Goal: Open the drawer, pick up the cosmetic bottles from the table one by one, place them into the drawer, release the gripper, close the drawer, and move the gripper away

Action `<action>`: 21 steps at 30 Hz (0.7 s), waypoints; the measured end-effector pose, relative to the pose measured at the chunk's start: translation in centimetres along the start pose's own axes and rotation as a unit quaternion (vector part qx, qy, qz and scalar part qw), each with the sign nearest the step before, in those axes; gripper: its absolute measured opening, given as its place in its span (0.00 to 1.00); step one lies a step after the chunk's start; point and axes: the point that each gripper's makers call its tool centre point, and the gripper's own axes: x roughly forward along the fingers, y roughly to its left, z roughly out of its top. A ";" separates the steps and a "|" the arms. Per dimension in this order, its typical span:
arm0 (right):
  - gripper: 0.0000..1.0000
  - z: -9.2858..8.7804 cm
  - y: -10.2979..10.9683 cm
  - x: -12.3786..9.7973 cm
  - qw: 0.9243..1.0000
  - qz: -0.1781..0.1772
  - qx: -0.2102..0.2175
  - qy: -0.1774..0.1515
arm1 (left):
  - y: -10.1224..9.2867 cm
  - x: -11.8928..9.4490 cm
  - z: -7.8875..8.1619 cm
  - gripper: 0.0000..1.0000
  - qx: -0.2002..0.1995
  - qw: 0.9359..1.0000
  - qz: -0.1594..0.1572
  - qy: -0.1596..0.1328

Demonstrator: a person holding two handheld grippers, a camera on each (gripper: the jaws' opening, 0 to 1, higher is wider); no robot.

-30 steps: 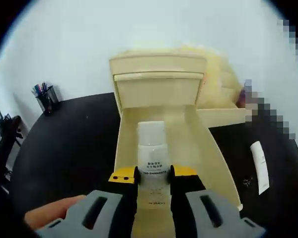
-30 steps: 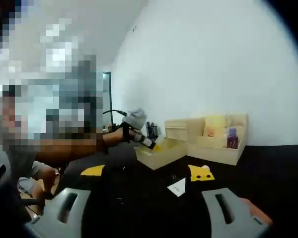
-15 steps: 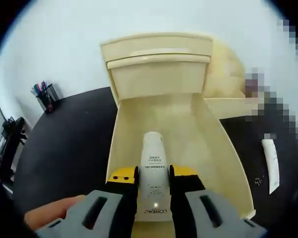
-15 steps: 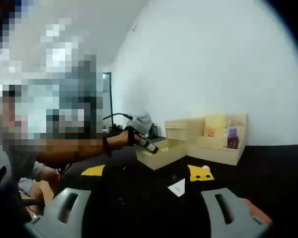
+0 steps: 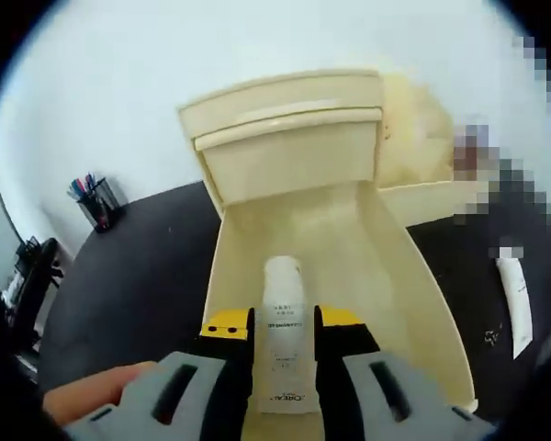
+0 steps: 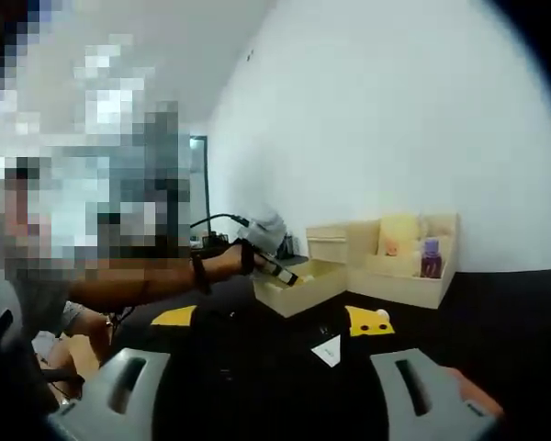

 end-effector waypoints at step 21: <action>0.55 0.2 -0.1 0.0 1.000 0.003 0.001 -0.005 | 0.6 1.0 0.0 0.16 0.083 0.996 0.032 0.001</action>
